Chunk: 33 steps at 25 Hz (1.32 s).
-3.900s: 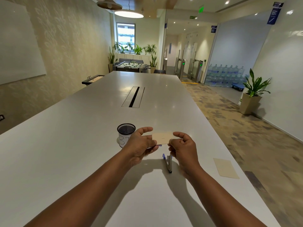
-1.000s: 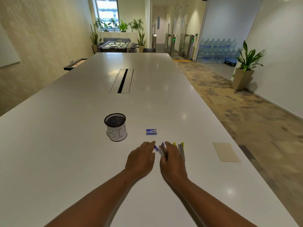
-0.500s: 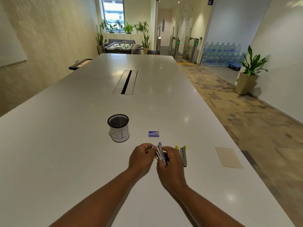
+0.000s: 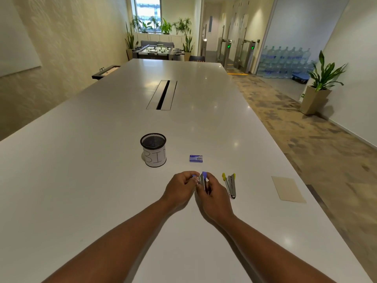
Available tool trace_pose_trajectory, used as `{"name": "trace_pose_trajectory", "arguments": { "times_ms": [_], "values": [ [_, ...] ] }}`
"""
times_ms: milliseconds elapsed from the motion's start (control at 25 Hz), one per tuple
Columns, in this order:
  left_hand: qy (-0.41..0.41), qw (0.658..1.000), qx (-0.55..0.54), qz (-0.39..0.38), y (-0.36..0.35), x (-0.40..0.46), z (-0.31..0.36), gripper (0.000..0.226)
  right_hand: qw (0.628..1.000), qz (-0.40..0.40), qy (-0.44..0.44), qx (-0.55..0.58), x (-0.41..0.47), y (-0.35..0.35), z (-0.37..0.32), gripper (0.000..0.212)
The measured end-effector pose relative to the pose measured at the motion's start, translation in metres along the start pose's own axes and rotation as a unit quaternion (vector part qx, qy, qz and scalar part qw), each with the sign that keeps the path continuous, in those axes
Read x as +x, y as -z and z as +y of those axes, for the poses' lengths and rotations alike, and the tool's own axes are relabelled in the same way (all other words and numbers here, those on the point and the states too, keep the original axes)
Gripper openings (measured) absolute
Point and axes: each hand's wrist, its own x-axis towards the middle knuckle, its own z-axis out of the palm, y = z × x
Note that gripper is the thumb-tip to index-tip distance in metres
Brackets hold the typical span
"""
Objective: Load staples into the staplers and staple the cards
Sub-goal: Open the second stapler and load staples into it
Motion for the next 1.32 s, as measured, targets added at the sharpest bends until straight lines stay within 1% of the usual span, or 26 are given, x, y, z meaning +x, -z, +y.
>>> {"name": "trace_pose_trajectory", "arguments": {
  "times_ms": [40, 160, 240, 320, 480, 600, 720, 760, 880, 1080, 1240, 1320],
  "values": [
    [0.003, 1.0, 0.005, -0.004, 0.0, 0.0, 0.001, 0.034, 1.0, 0.004, -0.005, -0.007, 0.001, 0.0, -0.001, 0.013],
    [0.01, 0.999, 0.037, 0.004, -0.001, -0.003, 0.006, 0.032, 1.0, 0.005, -0.018, -0.018, 0.0, 0.001, -0.002, 0.023],
    [-0.008, 0.99, 0.142, 0.022, -0.003, -0.007, 0.008, 0.041, 1.0, 0.002, -0.022, -0.019, -0.001, 0.001, -0.003, 0.026],
    [-0.027, 0.97, 0.24, 0.044, -0.006, -0.014, 0.011, 0.05, 1.0, 0.007, -0.022, -0.02, -0.003, 0.001, -0.003, 0.03],
    [-0.052, 0.951, 0.293, 0.078, -0.011, -0.016, 0.018, 0.058, 1.0, 0.021, -0.013, -0.017, -0.005, 0.002, -0.001, 0.032],
    [-0.047, 0.953, 0.289, 0.081, -0.011, -0.015, 0.018, 0.052, 0.999, 0.024, -0.003, -0.027, -0.007, 0.002, 0.0, 0.03],
    [-0.047, 0.947, 0.305, 0.089, -0.011, -0.016, 0.017, 0.05, 0.999, 0.023, 0.008, -0.037, -0.008, 0.001, -0.001, 0.027],
    [-0.044, 0.946, 0.308, 0.093, -0.012, -0.016, 0.017, 0.05, 0.999, 0.029, 0.006, -0.029, -0.008, 0.001, -0.001, 0.027],
    [-0.033, 0.944, 0.31, 0.107, -0.012, -0.015, 0.017, 0.052, 0.996, 0.07, -0.016, 0.045, -0.006, 0.003, 0.003, 0.026],
    [-0.028, 0.957, 0.263, 0.117, -0.012, -0.01, 0.013, 0.055, 0.994, 0.078, -0.003, 0.074, -0.007, 0.004, -0.001, 0.026],
    [-0.02, 0.968, 0.208, 0.141, -0.008, -0.003, 0.011, 0.028, 0.996, 0.076, 0.005, 0.054, -0.006, 0.003, 0.002, 0.028],
    [-0.034, 0.962, 0.223, 0.153, -0.007, -0.002, 0.009, 0.026, 0.996, 0.084, -0.013, 0.038, -0.006, 0.002, 0.004, 0.03]
  ]
}}
